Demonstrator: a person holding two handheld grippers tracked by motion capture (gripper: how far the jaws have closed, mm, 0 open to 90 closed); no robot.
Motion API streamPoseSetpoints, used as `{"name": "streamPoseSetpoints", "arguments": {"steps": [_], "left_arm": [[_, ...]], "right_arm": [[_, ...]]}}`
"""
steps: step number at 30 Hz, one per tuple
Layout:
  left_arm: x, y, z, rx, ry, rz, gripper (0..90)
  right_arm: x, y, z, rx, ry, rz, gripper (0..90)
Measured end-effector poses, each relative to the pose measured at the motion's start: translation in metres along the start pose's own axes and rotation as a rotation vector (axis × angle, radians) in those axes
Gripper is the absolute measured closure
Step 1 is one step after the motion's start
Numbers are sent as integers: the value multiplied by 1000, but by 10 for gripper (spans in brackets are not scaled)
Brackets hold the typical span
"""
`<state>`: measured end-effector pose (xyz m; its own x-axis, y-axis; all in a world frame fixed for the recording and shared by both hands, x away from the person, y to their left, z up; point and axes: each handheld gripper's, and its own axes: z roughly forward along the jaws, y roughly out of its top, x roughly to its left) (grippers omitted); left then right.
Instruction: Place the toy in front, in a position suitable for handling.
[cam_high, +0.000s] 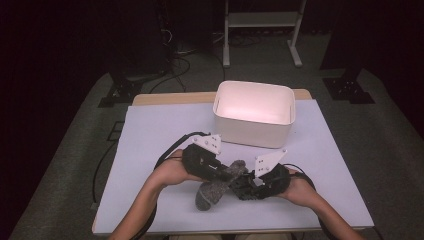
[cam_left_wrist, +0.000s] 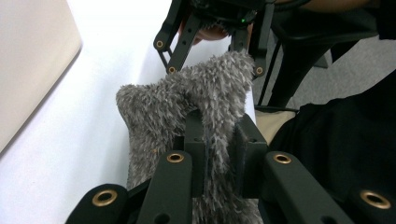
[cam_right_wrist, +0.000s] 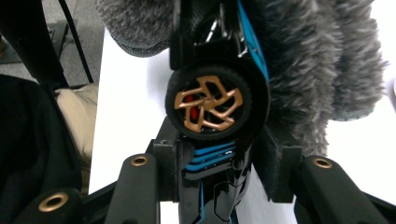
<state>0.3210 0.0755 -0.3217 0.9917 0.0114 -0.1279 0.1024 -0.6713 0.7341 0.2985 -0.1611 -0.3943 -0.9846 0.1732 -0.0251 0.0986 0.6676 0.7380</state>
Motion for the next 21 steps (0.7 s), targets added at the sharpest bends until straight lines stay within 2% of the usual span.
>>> {"name": "streamPoseSetpoints", "arguments": {"steps": [3, 6, 10, 11, 13, 15, 17, 21], "left_arm": [[-2, 0, -6, -7, 5, 2, 786], [-5, 3, -14, 14, 33, 15, 785], [-9, 3, -23, 35, 50, 25, 785], [-9, 1, -24, 42, 58, 25, 784], [-8, -3, -27, 31, 64, 7, 781], [-6, -8, -26, 7, 50, -3, 780], [-6, -8, -24, -8, 37, 0, 781], [-6, -4, -21, -2, 42, 8, 781]], "right_arm": [[-1, 4, 5, -21, 16, 2, 557], [-3, 10, 12, -40, 38, 5, 557], [-4, 21, 26, -82, 88, 11, 557], [-4, 24, 31, -74, 95, 5, 556], [-5, 26, 34, -73, 98, 5, 552], [-4, 26, 33, -70, 90, 3, 546], [-2, 25, 31, -64, 84, -5, 546], [-1, 23, 25, -69, 62, -2, 530]]}}
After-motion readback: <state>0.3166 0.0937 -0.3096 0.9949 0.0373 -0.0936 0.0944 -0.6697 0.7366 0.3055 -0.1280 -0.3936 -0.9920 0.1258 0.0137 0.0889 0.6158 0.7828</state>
